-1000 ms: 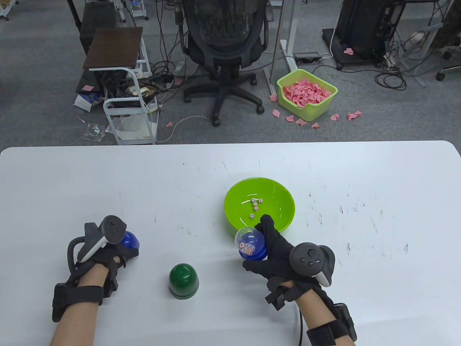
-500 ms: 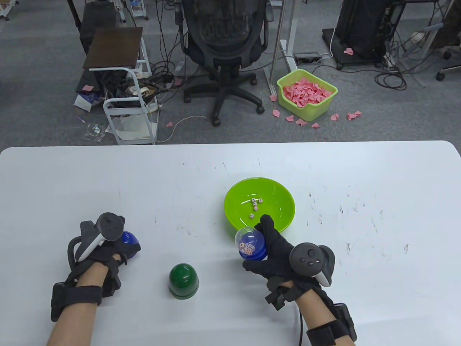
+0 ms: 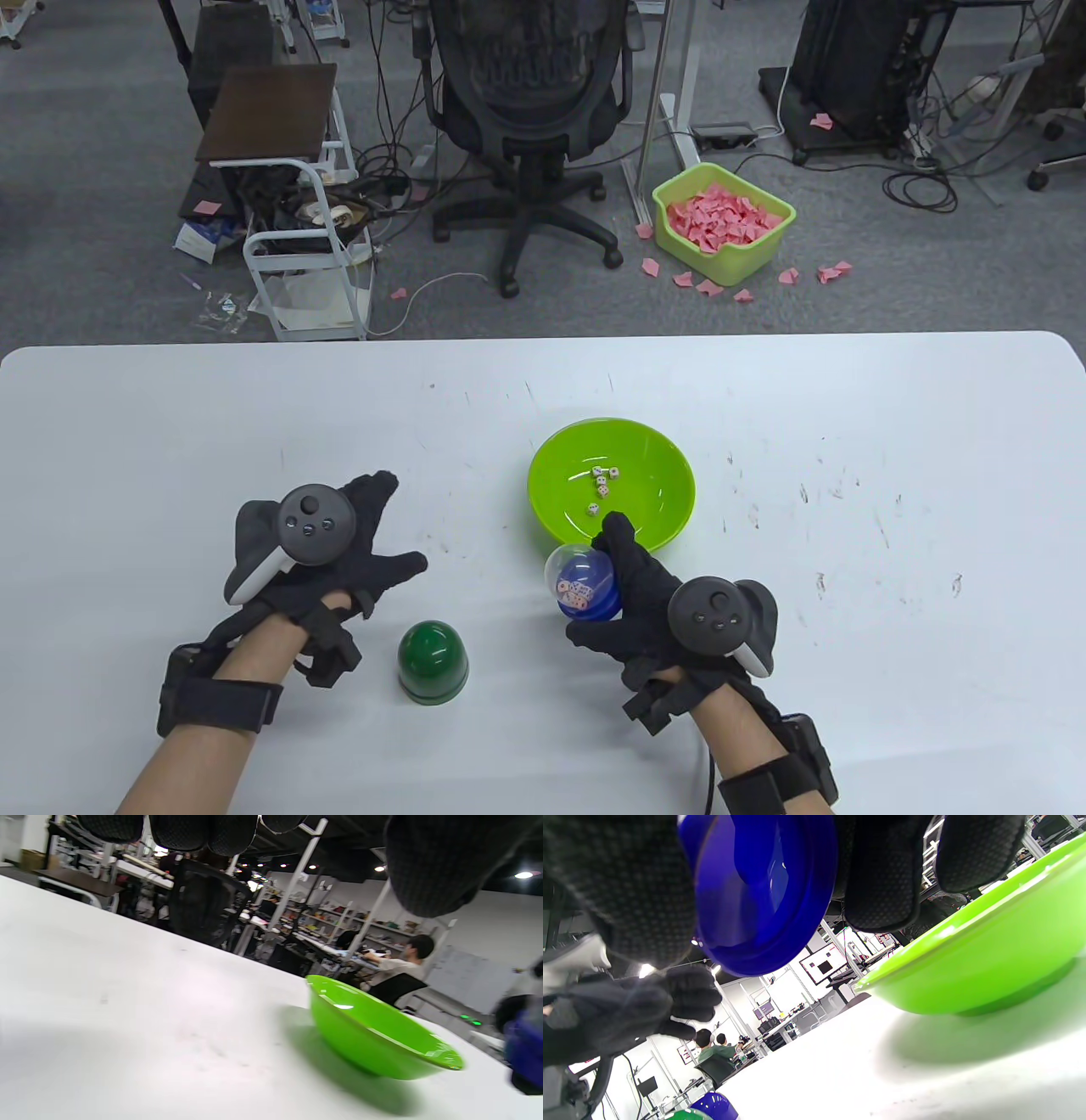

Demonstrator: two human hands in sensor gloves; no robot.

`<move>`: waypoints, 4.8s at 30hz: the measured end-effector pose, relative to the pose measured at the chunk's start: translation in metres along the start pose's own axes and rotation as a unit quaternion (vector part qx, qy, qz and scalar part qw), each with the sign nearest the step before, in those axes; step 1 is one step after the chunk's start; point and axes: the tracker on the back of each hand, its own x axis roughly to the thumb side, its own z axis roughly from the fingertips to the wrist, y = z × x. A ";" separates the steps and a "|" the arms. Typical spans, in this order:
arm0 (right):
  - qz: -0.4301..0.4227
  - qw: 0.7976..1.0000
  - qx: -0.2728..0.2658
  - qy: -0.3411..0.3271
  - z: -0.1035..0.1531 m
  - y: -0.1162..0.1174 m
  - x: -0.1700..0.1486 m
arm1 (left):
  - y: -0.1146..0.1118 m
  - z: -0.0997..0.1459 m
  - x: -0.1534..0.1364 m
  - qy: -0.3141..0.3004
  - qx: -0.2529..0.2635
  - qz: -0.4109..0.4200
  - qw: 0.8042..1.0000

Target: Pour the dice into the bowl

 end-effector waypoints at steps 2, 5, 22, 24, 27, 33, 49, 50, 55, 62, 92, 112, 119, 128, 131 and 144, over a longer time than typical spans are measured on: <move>0.000 1.000 0.003 -0.002 0.000 0.002 0.001 | -0.004 0.000 0.018 -0.031 -0.008 0.007 0.999; 0.007 1.000 0.007 -0.007 0.000 0.004 0.004 | -0.013 0.000 0.048 -0.076 -0.026 0.011 0.997; 0.031 0.999 0.017 -0.028 0.000 0.009 0.011 | -0.062 -0.015 0.128 -0.152 -0.070 -0.042 0.985; 0.029 0.999 0.018 -0.027 0.000 0.009 0.011 | -0.063 -0.015 0.128 -0.151 -0.072 -0.037 0.985; 0.026 0.999 0.027 -0.031 0.000 0.010 0.012 | -0.062 -0.015 0.128 -0.158 -0.074 -0.037 0.984; 0.012 0.999 0.037 -0.038 -0.001 0.009 0.013 | -0.056 -0.012 0.134 -0.180 -0.052 -0.074 0.979; -0.054 0.998 -0.018 -0.030 0.001 0.003 0.007 | -0.038 -0.014 0.153 -0.164 -0.020 -0.100 0.981; -0.055 0.998 -0.020 -0.029 0.001 0.003 0.007 | -0.038 -0.015 0.153 -0.160 -0.015 -0.100 0.982; -0.069 0.997 -0.026 -0.018 0.001 0.001 0.003 | -0.033 -0.017 0.150 -0.144 -0.004 -0.081 0.986; -0.082 0.996 -0.024 -0.005 0.000 0.000 -0.001 | -0.014 -0.019 0.138 -0.128 0.009 -0.046 0.991; -0.064 0.998 -0.008 0.001 -0.001 -0.002 -0.001 | -0.050 -0.066 -0.014 0.089 -0.107 -0.216 0.966; -0.065 0.998 -0.010 -0.002 -0.001 -0.003 0.000 | -0.078 -0.067 -0.034 0.119 -0.169 -0.286 0.936; -0.062 0.998 -0.016 0.001 -0.001 -0.006 -0.002 | -0.045 -0.053 -0.019 0.080 -0.099 -0.211 0.969; -0.061 0.998 -0.026 0.012 0.000 -0.008 -0.006 | -0.036 -0.009 0.015 -0.024 -0.013 -0.092 0.995; -0.062 0.997 -0.033 0.020 0.000 -0.010 -0.007 | -0.041 0.002 0.022 -0.044 -0.001 -0.057 0.997; -0.082 0.988 -0.083 0.102 -0.001 -0.029 -0.033 | -0.053 0.021 0.023 -0.085 0.021 -0.001 0.996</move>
